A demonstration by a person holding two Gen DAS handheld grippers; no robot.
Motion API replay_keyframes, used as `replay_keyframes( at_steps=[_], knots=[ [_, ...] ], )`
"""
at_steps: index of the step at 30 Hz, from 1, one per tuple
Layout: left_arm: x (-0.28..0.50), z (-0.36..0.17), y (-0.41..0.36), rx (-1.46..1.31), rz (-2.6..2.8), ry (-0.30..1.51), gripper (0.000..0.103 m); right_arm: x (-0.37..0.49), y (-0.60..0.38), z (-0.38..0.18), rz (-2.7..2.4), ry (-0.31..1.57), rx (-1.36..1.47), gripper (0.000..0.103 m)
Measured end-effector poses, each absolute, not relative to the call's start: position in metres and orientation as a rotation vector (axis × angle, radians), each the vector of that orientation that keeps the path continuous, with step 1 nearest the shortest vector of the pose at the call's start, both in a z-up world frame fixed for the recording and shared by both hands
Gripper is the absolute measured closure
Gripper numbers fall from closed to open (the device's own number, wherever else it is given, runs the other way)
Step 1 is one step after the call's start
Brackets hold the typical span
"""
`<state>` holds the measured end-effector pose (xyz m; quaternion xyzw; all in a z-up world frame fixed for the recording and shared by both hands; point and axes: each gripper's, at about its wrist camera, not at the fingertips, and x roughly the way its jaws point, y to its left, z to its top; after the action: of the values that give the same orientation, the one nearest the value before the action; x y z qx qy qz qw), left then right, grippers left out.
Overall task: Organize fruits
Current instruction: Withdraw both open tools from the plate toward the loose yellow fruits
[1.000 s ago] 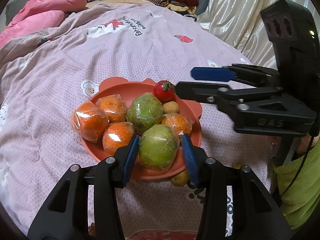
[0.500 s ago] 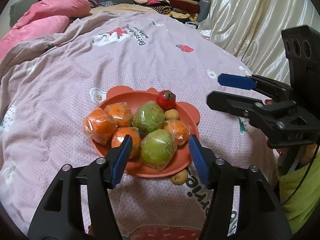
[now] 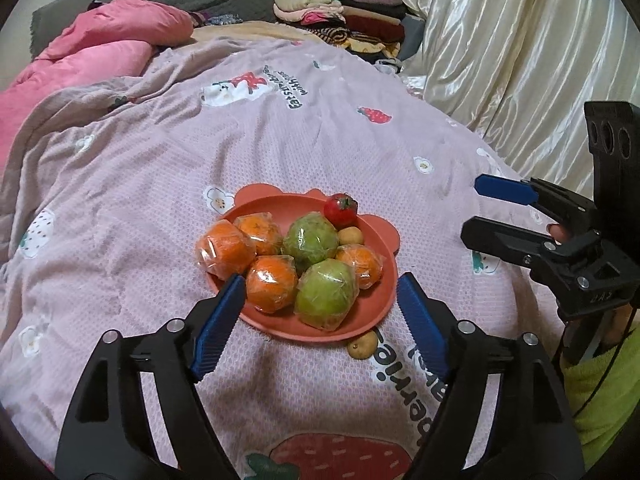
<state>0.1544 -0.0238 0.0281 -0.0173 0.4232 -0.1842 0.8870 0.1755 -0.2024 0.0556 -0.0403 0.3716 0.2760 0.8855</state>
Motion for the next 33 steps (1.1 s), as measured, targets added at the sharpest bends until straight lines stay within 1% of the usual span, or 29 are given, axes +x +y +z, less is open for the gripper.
replay_keyframes(
  at_steps=[7,12,21,33],
  knots=[
    [0.15,0.036,-0.018,-0.053,-0.372,0.856,0.015,0.164,-0.203,0.062,0.541,0.758,-0.104,0.009],
    [0.146,0.04,-0.015,-0.057,-0.366,0.844,0.01,0.157,-0.202,0.065,0.53,0.758,-0.116,0.007],
    [0.142,0.043,-0.012,-0.056,-0.353,0.839,0.01,0.145,-0.202,0.072,0.511,0.741,-0.146,0.005],
    [0.137,0.042,-0.013,-0.056,-0.353,0.841,0.01,0.131,-0.203,0.065,0.496,0.769,-0.175,0.005]
  ],
)
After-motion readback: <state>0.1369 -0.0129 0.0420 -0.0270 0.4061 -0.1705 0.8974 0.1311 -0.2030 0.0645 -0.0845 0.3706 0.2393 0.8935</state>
